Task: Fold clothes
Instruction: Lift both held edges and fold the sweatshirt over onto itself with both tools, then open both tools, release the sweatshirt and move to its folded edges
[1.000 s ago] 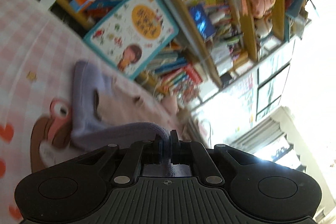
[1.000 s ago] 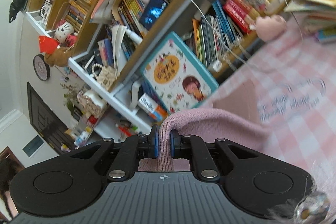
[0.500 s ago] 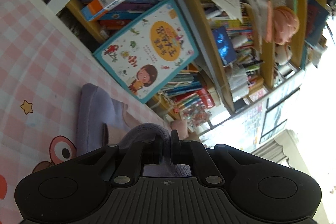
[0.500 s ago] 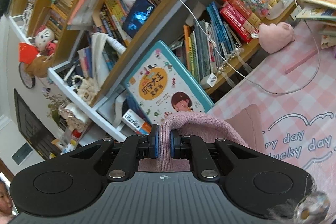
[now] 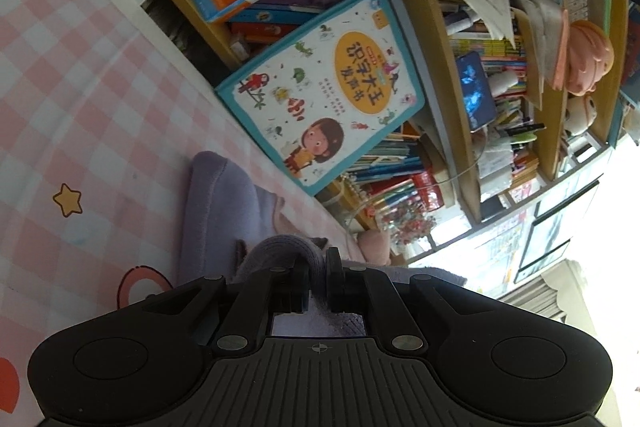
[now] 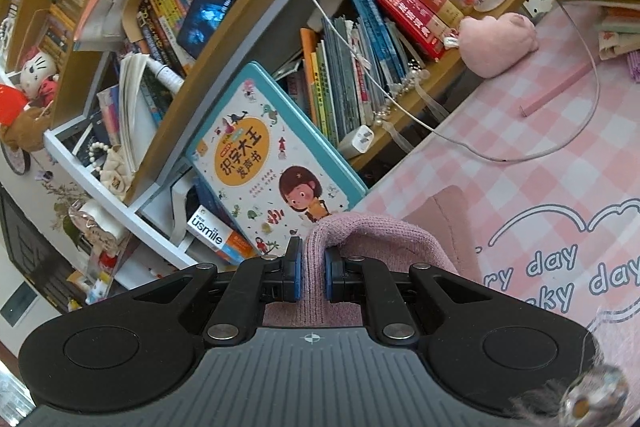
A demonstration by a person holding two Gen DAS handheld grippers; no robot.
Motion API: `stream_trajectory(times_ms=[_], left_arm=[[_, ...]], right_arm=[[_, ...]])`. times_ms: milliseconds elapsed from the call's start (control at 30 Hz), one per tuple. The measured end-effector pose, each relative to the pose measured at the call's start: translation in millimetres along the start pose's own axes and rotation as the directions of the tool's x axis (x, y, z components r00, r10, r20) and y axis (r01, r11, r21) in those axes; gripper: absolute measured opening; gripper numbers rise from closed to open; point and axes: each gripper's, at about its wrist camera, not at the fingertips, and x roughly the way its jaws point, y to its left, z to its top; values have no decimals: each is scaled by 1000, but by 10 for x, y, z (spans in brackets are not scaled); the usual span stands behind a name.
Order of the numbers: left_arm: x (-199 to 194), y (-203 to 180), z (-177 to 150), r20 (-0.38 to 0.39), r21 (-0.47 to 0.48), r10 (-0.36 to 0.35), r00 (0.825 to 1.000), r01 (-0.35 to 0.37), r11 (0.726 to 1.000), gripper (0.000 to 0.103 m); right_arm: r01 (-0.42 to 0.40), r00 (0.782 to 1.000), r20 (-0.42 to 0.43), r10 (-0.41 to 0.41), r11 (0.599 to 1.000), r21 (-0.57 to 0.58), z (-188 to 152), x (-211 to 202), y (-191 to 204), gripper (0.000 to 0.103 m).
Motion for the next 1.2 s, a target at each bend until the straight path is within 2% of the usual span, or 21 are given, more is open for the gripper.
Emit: stream_trajectory(times_ms=[233, 333, 367, 400, 533, 567, 600, 667, 767, 867, 933, 967, 1000, 1033, 1067, 1100, 1200], left_arm=[[-18, 15, -20, 24, 29, 69, 997, -70, 997, 11], [-57, 10, -30, 41, 50, 101, 994, -103, 993, 17], [-70, 8, -34, 47, 57, 111, 993, -114, 992, 20], [-83, 6, -37, 52, 64, 122, 991, -125, 990, 26], [-135, -2, -51, 76, 90, 163, 984, -169, 981, 36], [-148, -4, -54, 82, 97, 173, 982, -180, 979, 42], [-187, -33, -64, 103, 120, 185, 977, -197, 973, 51], [-290, -131, -101, 156, 192, 206, 966, -234, 953, 54], [-290, -262, -217, 152, 320, 235, 960, -272, 908, 55], [-198, -409, -367, 141, 451, 271, 952, -306, 838, 54], [-135, -497, -455, 128, 523, 269, 955, -295, 800, 52], [-100, -535, -485, 112, 549, 262, 959, -280, 788, 51], [-65, -563, -511, 95, 568, 254, 963, -262, 780, 44], [-25, -575, -522, 78, 577, 249, 965, -247, 778, 36], [23, -582, -526, 60, 583, 247, 967, -235, 778, 24], [72, -589, -530, 42, 588, 246, 968, -223, 778, 17], [202, -564, -475, 16, 581, 229, 973, -195, 790, 14]], right_arm=[[58, 998, -17, -58, 998, 6, -67, 157, -116, 10], [94, 995, -20, -93, 995, 17, -105, 225, -190, 18], [109, 994, -17, -109, 994, 19, -117, 239, -211, 27], [124, 992, -11, -124, 992, 19, -126, 239, -225, 30], [158, 987, 16, -158, 987, 0, -124, 168, -208, 31], [177, 984, 25, -176, 984, -31, -126, 141, -176, 33], [195, 981, 35, -193, 979, -61, -127, 114, -143, 36], [241, 970, 54, -236, 962, -132, -141, 70, -69, 38], [320, 947, 73, -312, 904, -283, -229, 51, 71, 41], [375, 922, 87, -377, 818, -436, -371, 72, 204, 41], [364, 921, 74, -383, 775, -517, -475, 102, 290, 40], [349, 923, 63, -380, 758, -551, -524, 114, 329, 35], [331, 928, 53, -370, 749, -574, -568, 116, 364, 25], [309, 933, 36, -358, 747, -589, -599, 127, 391, 20], [285, 938, 16, -345, 748, -599, -628, 150, 412, 16], [272, 941, 3, -338, 751, -602, -647, 167, 417, 14], [272, 933, -22, -358, 747, -606, -689, 249, 395, 11]])
